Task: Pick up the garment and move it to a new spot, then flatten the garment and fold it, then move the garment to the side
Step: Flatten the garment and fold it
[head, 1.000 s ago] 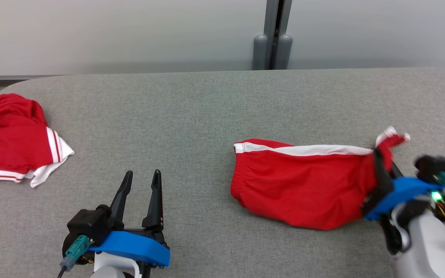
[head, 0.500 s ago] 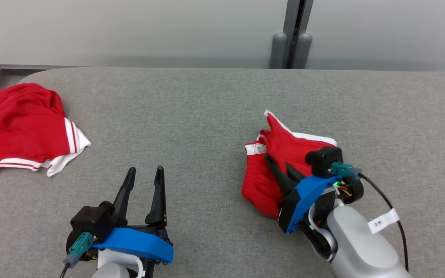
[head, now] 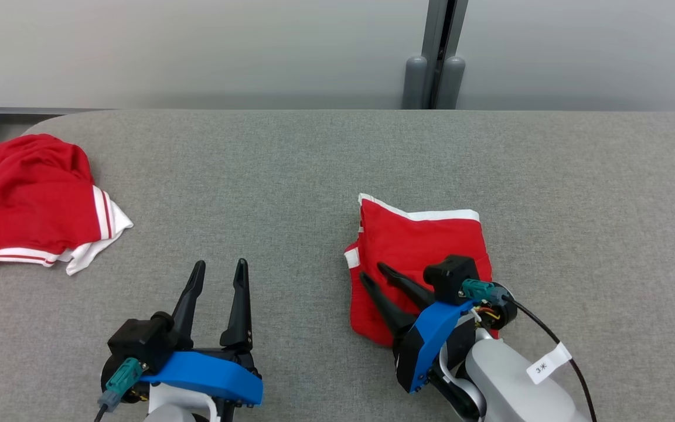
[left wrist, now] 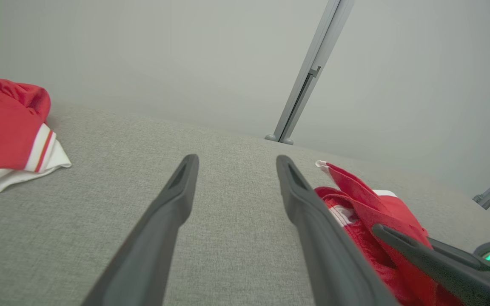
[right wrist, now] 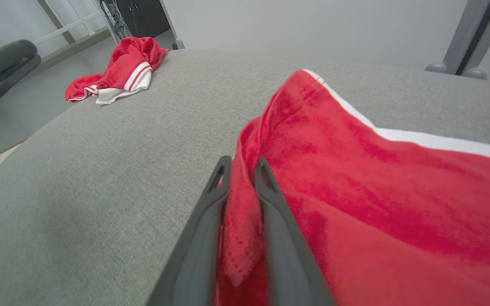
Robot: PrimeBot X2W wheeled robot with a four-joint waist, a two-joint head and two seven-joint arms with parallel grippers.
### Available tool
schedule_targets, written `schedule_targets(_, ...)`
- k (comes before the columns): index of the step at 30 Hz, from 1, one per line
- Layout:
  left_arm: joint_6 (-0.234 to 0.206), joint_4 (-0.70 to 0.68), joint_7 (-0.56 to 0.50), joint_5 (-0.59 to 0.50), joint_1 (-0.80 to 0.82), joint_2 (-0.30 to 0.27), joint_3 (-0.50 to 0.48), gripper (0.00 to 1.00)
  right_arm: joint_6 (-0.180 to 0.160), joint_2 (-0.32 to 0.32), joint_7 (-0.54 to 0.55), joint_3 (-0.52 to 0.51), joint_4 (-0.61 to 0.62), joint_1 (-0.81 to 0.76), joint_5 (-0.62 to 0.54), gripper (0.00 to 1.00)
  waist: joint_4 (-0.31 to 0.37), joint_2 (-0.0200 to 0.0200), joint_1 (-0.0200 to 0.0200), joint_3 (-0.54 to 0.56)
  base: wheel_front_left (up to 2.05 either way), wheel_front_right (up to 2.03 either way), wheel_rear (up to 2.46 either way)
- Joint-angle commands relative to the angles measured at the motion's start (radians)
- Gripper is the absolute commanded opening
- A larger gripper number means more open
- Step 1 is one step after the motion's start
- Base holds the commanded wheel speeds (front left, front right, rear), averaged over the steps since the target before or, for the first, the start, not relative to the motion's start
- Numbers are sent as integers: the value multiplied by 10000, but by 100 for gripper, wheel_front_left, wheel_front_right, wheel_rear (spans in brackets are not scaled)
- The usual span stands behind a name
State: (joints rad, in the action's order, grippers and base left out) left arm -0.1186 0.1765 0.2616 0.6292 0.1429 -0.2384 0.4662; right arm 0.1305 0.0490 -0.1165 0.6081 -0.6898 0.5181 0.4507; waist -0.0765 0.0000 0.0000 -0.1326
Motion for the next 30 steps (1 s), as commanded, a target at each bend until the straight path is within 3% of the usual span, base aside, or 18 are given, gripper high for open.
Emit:
schedule_targets(1, 58, 38, 50, -77, -98, 45, 35, 100, 4, 26, -160, 154, 48, -143, -68, 100, 50, 0, 0, 36, 0, 0, 0)
schedule_targets(8, 56, 105, 50, -111, -184, 67, 107, 100, 3, 32, -649, 20, 437, -398, -231, 100, 180, 0, 0, 146, 0, 0, 0)
schedule_targets(16, 43, 81, 50, -170, -271, 71, 131, 100, 3, 32, -930, -1469, 785, -615, -1009, 100, 211, 0, 0, 234, 0, 0, 0)
schedule_targets(20, 16, 56, 50, -148, -237, 65, 118, 100, 3, 164, -790, -2254, 744, -619, -2055, 100, 203, 0, 0, 186, 0, 0, 0)
schedule_targets(22, 19, 69, 50, -147, -199, 59, 114, 100, 3, 239, -695, -2341, 664, -589, -2621, 44, 186, 0, 0, 156, 0, 0, 0)
schedule_targets(24, 20, 84, 50, -144, -141, 57, 114, 100, 3, 305, -613, -2222, 487, -568, -3099, 27, 164, 0, 0, 125, 0, 0, 0)
schedule_targets(25, 26, 91, 50, -139, -114, 56, 110, 100, 3, 309, -562, -2103, 380, -568, -3313, 13, 152, 0, 0, 112, 0, 0, 0)
schedule_targets(27, 35, 106, 50, -134, -66, 45, 100, 100, 3, 292, -581, -1859, 162, -559, -3571, 0, 121, 0, 0, 82, 0, 0, 0)
schedule_targets(30, 24, 116, 50, -123, -26, 34, 62, 100, 3, 175, -679, -1251, -74, -598, -3596, 0, 78, 0, 0, 49, 0, 0, 0)
